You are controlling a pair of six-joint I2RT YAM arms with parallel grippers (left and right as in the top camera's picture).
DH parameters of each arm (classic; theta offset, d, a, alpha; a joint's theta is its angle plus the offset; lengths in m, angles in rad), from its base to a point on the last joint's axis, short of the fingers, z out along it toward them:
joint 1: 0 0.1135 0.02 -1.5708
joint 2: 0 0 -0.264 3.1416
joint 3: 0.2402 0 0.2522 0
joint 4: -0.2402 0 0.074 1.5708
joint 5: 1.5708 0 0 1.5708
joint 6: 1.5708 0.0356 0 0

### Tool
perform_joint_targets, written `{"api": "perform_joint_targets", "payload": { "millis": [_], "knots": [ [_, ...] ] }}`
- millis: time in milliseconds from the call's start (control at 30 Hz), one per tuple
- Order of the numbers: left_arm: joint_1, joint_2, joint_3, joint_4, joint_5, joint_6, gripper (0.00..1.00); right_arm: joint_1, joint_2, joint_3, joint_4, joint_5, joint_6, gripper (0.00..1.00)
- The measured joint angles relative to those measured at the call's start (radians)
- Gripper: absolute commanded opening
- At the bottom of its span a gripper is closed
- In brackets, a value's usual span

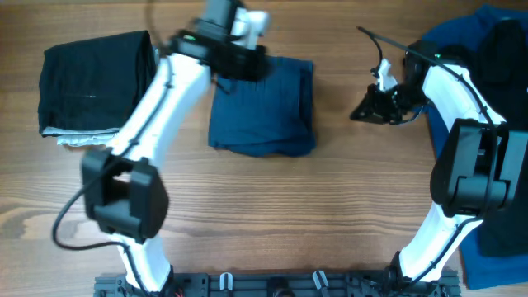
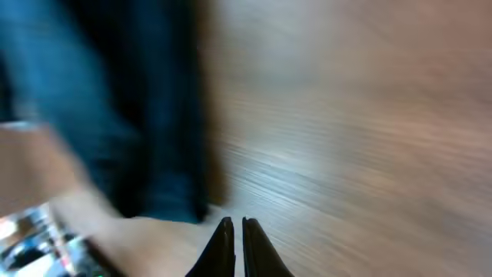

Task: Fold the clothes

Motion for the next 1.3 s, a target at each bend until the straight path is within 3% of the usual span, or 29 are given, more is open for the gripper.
{"api": "perform_joint_targets", "payload": {
  "millis": [133,267,433,533,800,1000,1300],
  "knots": [
    [0.097,0.003,0.006,-0.154,-0.059,-0.008,0.04,0.032,0.000,0.039,0.154,-0.213,-0.027,0.04],
    [0.089,0.033,-0.041,-0.150,-0.063,-0.007,0.04,0.142,0.000,0.043,0.363,-0.249,0.022,0.04],
    [0.082,0.095,-0.148,-0.048,0.002,-0.011,0.04,0.337,0.001,0.045,0.555,-0.085,0.086,0.04],
    [0.082,0.105,-0.224,0.003,0.043,-0.014,0.04,0.427,0.001,0.045,0.639,0.113,0.098,0.04],
    [0.078,0.107,-0.388,0.122,0.069,-0.015,0.04,0.428,0.065,0.046,0.760,0.291,0.098,0.04],
    [0.069,0.107,-0.407,0.145,0.074,-0.015,0.04,0.422,0.216,0.047,0.797,0.400,0.109,0.04],
    [0.012,0.106,-0.407,0.156,0.054,-0.014,0.04,0.428,0.238,0.067,0.859,0.507,0.116,0.04]
  ]
}}
